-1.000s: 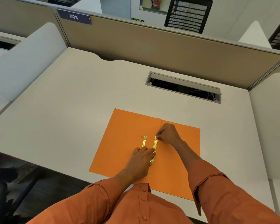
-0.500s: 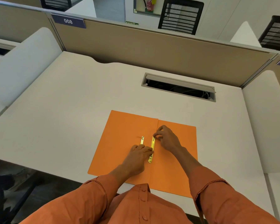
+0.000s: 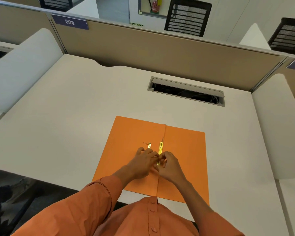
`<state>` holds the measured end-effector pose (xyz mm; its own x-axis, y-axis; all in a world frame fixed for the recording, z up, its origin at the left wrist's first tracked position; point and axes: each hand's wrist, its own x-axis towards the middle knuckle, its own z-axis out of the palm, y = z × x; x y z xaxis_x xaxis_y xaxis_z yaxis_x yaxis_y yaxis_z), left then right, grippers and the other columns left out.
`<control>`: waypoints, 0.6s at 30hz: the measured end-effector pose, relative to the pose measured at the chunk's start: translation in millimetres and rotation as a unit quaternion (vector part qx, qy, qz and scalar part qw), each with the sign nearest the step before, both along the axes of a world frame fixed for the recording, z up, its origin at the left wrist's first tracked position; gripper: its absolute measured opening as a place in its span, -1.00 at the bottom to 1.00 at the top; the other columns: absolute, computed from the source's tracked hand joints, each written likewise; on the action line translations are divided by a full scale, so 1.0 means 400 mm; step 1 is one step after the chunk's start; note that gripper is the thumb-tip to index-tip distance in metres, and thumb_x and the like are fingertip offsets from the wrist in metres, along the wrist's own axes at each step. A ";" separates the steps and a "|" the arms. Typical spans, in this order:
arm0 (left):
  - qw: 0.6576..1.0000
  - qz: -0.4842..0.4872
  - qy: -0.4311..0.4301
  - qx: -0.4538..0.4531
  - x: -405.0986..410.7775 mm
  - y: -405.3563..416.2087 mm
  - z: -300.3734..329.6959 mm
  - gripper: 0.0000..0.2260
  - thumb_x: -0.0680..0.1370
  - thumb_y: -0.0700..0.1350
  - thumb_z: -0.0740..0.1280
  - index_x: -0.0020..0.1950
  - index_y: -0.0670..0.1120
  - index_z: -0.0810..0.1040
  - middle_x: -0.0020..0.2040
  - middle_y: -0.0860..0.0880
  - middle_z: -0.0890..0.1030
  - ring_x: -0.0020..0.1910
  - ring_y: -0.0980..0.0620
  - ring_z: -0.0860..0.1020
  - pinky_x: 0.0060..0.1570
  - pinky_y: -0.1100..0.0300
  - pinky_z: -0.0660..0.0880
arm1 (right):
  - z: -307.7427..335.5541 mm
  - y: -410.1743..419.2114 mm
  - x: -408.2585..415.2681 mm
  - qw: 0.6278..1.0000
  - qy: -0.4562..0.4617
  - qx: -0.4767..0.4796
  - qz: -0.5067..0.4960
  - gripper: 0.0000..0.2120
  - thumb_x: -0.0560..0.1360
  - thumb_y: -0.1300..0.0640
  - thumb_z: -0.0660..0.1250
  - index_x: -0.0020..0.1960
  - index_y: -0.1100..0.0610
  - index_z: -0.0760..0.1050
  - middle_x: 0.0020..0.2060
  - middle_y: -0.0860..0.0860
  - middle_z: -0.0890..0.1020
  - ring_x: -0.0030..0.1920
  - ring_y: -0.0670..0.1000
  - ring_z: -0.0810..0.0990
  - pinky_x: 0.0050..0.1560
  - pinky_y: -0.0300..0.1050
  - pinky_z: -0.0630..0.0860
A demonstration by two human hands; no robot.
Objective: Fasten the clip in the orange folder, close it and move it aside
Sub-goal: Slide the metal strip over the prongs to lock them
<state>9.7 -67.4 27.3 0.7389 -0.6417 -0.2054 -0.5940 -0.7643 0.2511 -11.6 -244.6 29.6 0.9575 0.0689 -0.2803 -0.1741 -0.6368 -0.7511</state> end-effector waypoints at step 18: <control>1.000 -0.014 0.013 0.003 0.017 0.016 0.006 -0.33 0.46 -0.30 0.29 0.56 0.08 0.38 0.51 0.10 0.39 0.51 -0.05 0.29 0.42 -0.15 0.14 | -0.020 -0.013 -0.067 0.984 -0.080 -0.149 0.062 -0.81 0.60 0.25 0.35 0.10 0.16 0.73 -0.14 0.09 0.60 -0.13 0.11 0.59 -0.14 0.01 0.51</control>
<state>16.6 -60.9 29.5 0.7146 -0.6611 -0.2286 -0.6088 -0.7488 0.2622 -38.3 -249.9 21.7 0.9803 0.1254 -0.1528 0.0235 -0.8414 -0.5398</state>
